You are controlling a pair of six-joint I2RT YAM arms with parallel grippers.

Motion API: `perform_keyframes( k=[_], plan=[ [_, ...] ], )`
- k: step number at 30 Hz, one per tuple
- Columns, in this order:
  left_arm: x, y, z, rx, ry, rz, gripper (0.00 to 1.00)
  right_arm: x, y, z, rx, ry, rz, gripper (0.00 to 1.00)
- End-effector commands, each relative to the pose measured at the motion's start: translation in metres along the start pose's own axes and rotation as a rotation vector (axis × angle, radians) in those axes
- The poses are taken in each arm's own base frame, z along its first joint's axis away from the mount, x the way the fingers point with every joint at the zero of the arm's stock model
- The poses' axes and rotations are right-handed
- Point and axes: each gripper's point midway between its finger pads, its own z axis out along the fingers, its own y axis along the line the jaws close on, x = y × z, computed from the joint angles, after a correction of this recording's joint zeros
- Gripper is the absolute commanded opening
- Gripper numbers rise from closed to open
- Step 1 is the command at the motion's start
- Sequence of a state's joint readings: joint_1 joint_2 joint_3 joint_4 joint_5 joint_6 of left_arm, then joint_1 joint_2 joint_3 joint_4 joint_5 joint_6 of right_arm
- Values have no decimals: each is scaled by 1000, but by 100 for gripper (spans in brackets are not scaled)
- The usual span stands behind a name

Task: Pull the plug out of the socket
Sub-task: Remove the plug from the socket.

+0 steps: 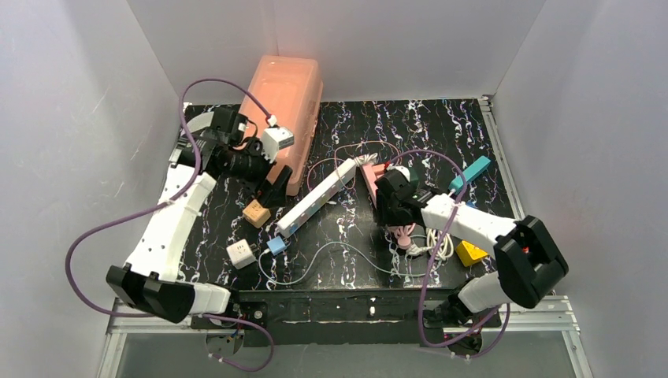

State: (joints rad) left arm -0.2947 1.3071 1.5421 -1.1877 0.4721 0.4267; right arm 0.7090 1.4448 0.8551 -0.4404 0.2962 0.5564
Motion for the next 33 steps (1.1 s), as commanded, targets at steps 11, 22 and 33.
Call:
perform_keyframes(
  k=[11,22,33],
  plan=[
    [-109,-4,92,86,11,104,98,-103,-25,-87,-124,-308,325,66],
    [-173,-23,215,203,12,257,98,-110,-54,-77,-175,-299,502,65],
    [-185,6,292,62,-54,254,83,-105,-48,-65,-255,-271,503,62]
  ],
)
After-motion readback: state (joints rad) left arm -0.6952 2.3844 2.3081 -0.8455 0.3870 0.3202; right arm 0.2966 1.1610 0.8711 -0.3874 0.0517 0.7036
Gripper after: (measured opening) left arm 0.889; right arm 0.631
